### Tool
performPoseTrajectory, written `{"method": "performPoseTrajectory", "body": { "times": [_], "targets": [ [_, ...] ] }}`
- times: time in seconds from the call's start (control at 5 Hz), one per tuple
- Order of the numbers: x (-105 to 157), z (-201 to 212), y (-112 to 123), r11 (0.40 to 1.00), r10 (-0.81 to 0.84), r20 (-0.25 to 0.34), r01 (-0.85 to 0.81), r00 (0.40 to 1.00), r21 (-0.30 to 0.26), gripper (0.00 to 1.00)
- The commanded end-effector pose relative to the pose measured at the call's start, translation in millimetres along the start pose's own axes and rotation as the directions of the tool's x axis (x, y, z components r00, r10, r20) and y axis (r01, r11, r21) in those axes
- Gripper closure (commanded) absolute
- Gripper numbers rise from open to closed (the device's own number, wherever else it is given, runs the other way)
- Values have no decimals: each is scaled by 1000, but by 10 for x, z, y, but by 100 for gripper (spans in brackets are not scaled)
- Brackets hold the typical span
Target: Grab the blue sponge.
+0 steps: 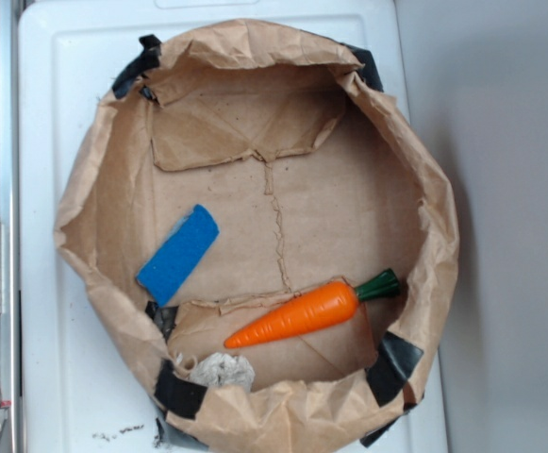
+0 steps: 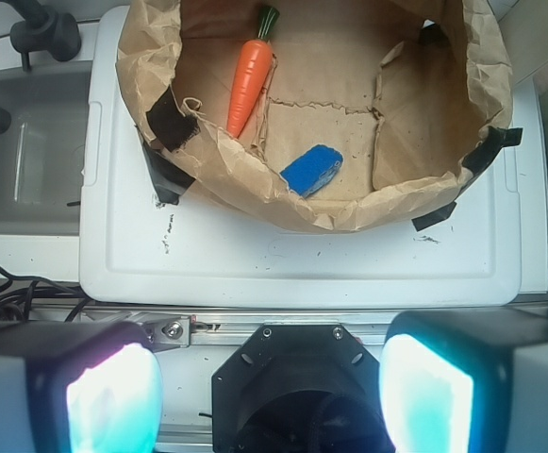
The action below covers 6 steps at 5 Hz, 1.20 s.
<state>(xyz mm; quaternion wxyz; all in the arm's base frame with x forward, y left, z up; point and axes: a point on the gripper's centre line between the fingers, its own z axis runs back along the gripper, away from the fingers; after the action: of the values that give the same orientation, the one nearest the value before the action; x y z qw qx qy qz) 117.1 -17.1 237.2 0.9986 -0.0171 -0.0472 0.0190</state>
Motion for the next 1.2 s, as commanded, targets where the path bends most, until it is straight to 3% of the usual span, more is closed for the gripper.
{"method": "performPoseTrajectory", "body": {
  "times": [0.0, 0.6, 0.8, 1.0],
  "targets": [
    [0, 0, 0, 1000, 0, 0, 0, 1000, 0, 0],
    [576, -117, -128, 998, 48, 18, -48, 999, 30, 0],
    [708, -254, 13, 1000, -16, 0, 16, 1000, 10, 0],
    [998, -538, 182, 998, -20, -15, 20, 1000, 54, 0]
  ]
}}
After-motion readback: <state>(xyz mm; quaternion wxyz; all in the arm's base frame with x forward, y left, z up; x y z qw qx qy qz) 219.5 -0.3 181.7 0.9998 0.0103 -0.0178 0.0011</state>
